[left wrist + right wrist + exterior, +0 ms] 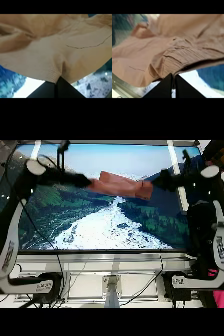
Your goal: Fold the clothes and pants, and hang the long-sleeved shirts on hangers.
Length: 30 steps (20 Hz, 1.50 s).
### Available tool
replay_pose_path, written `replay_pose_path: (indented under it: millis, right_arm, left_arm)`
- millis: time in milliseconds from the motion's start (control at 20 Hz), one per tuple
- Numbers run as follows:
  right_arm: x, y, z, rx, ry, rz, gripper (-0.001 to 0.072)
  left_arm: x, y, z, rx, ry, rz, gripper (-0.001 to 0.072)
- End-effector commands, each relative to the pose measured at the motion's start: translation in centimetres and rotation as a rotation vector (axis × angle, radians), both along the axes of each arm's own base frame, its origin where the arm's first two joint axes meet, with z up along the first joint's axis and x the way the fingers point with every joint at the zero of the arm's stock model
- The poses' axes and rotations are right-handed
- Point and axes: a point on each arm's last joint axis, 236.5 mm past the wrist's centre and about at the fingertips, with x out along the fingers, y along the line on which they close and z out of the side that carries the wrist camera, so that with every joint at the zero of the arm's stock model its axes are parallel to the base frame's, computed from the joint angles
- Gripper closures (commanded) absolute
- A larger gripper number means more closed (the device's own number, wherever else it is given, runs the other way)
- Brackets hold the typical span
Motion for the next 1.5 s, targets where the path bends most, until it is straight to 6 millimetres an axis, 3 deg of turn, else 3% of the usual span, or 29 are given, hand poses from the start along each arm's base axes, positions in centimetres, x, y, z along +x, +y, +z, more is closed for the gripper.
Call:
replay_pose_path:
  millis: [0,250,350,600,750,900,950,1100,1250,1350,1450]
  right_arm:
    - [-7.0,-0.2,-4.4,-0.061,0.124,0.020,0.0695]
    - [-16.0,-0.4,-9.1,-0.126,0.285,0.053,0.0694]
    - [-18.0,-0.1,-10.1,-0.116,0.332,0.058,0.0694]
    - [-23.9,0.3,-12.2,-0.114,0.518,0.146,0.0694]
    - [-25.0,0.6,-12.7,-0.100,0.554,0.152,0.0694]
    - [-24.3,1.6,-12.0,-0.043,0.547,0.125,0.0693]
    - [-23.6,1.9,-11.8,-0.018,0.539,0.090,0.0693]
    - [-19.1,1.8,-10.7,0.035,0.459,-0.076,0.0693]
    - [-12.9,-0.4,-9.0,0.056,0.331,-0.318,0.0693]
    - [-9.1,-2.3,-7.4,0.103,0.254,-0.499,0.0693]
    - [-6.1,-3.9,-5.7,0.159,0.175,-0.632,0.0692]
  left_arm:
    - [-6.4,-0.1,-3.7,0.040,0.037,0.000,0.0704]
    - [-16.1,1.6,-8.6,0.051,0.143,0.021,0.0704]
    - [-18.7,2.2,-9.9,0.046,0.174,0.040,0.0704]
    - [-21.0,2.9,-9.9,0.044,0.147,0.041,0.0704]
    - [-21.5,2.6,-10.1,0.070,0.132,0.008,0.0704]
    - [-21.9,1.5,-9.8,0.070,0.116,-0.023,0.0704]
    - [-20.9,1.1,-8.9,0.046,0.089,0.017,0.0704]
    - [-14.7,0.6,-2.7,-0.062,-0.111,0.178,0.0704]
    - [-9.5,-0.2,2.3,-0.116,-0.194,0.240,0.0703]
    - [-6.5,-1.4,2.8,-0.113,-0.186,0.243,0.0702]
    - [-3.1,-2.4,1.8,-0.101,-0.171,0.257,0.0702]
